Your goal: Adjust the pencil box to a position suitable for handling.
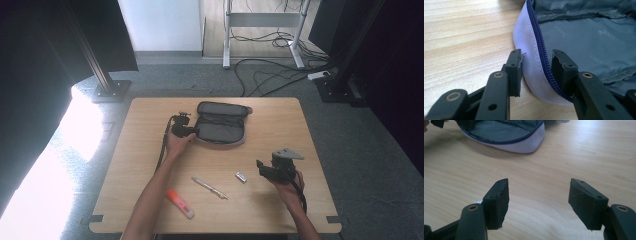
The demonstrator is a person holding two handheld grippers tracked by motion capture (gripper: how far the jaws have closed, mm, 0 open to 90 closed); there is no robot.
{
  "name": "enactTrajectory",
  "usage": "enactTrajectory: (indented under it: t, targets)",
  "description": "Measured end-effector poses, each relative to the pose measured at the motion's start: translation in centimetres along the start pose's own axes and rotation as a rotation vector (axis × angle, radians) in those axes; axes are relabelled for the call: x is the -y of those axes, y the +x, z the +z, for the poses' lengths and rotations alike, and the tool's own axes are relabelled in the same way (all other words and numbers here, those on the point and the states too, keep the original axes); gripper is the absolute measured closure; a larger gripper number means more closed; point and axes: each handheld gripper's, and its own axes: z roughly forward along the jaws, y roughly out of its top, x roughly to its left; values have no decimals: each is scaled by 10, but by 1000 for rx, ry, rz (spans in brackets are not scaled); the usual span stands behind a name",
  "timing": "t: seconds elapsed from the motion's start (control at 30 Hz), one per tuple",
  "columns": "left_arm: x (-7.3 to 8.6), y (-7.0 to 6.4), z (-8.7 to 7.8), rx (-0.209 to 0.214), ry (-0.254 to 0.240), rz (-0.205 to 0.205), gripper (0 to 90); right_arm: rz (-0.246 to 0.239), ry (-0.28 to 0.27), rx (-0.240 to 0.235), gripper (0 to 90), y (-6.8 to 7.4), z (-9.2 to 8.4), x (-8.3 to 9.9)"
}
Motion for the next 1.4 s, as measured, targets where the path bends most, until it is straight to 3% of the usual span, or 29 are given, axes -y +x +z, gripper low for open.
enactTrajectory:
  t: [0.27, 0.4, 0.53, 0.87, 1.4]
  targets:
    - [1, 2, 0, -1, 7, -12, 665, -7, -1, -24, 342, 9, 15, -22]
    - [2, 3, 0, 1, 7, -15, 674, -44, 1, -11, 349, 14, 23, -30]
    - [2, 3, 0, 4, 8, -20, 676, -31, 3, -13, 359, 13, 30, -39]
    - [2, 4, 0, 5, 8, -24, 677, -4, 12, -26, 363, 11, 42, -47]
    - [3, 5, 0, 6, 10, -26, 681, -9, 22, -26, 376, 13, 57, -55]
